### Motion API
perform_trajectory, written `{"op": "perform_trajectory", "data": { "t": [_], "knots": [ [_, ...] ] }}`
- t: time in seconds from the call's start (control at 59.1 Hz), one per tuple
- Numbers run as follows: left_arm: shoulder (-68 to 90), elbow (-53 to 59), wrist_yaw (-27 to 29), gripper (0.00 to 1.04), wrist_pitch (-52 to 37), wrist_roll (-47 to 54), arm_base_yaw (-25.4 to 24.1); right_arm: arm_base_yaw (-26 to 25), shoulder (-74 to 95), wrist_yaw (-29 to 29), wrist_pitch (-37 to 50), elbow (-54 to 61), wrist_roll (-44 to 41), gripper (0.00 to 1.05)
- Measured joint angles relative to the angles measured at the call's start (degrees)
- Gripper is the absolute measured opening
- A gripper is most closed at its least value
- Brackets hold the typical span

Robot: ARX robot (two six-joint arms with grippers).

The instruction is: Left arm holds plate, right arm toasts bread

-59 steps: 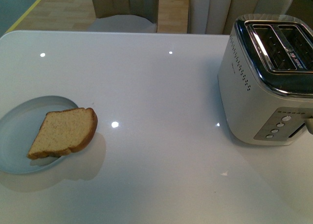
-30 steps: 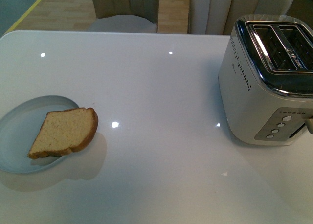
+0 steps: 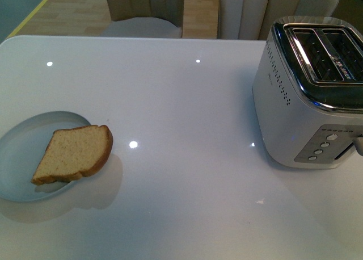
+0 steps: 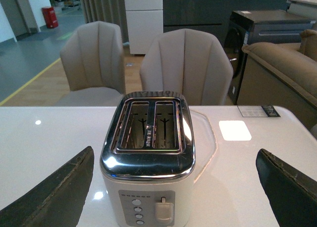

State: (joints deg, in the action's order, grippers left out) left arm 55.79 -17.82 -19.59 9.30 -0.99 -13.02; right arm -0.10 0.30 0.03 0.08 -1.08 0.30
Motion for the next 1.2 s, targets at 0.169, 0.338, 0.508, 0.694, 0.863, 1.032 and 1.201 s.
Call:
{"op": "perform_trajectory", "data": {
  "t": [0.169,0.338,0.508,0.694,0.863,1.032,1.201],
  "knots": [
    [22.0,-5.0,1.2,0.98,-14.2,1.5,-5.0,0.0,0.0,0.0,0.0,0.0,0.0,0.96],
    [36.3,-8.0,2.0,0.98,-22.6,1.9,-6.6,0.0,0.0,0.0,0.0,0.0,0.0,0.96],
    [51.5,-13.6,3.1,0.98,-27.8,0.5,-6.9,0.0,0.0,0.0,0.0,0.0,0.0,0.96],
    [62.9,-19.6,3.5,0.98,-30.0,-4.6,-6.5,0.0,0.0,0.0,0.0,0.0,0.0,0.96],
    [68.3,-22.7,4.7,0.98,-30.8,-6.4,-5.8,0.0,0.0,0.0,0.0,0.0,0.0,0.96],
    [72.4,-25.2,5.9,0.98,-31.1,-7.0,-5.8,0.0,0.0,0.0,0.0,0.0,0.0,0.96],
    [74.9,-27.2,5.9,0.98,-31.6,-8.2,-5.9,0.0,0.0,0.0,0.0,0.0,0.0,0.96]
  ]
}}
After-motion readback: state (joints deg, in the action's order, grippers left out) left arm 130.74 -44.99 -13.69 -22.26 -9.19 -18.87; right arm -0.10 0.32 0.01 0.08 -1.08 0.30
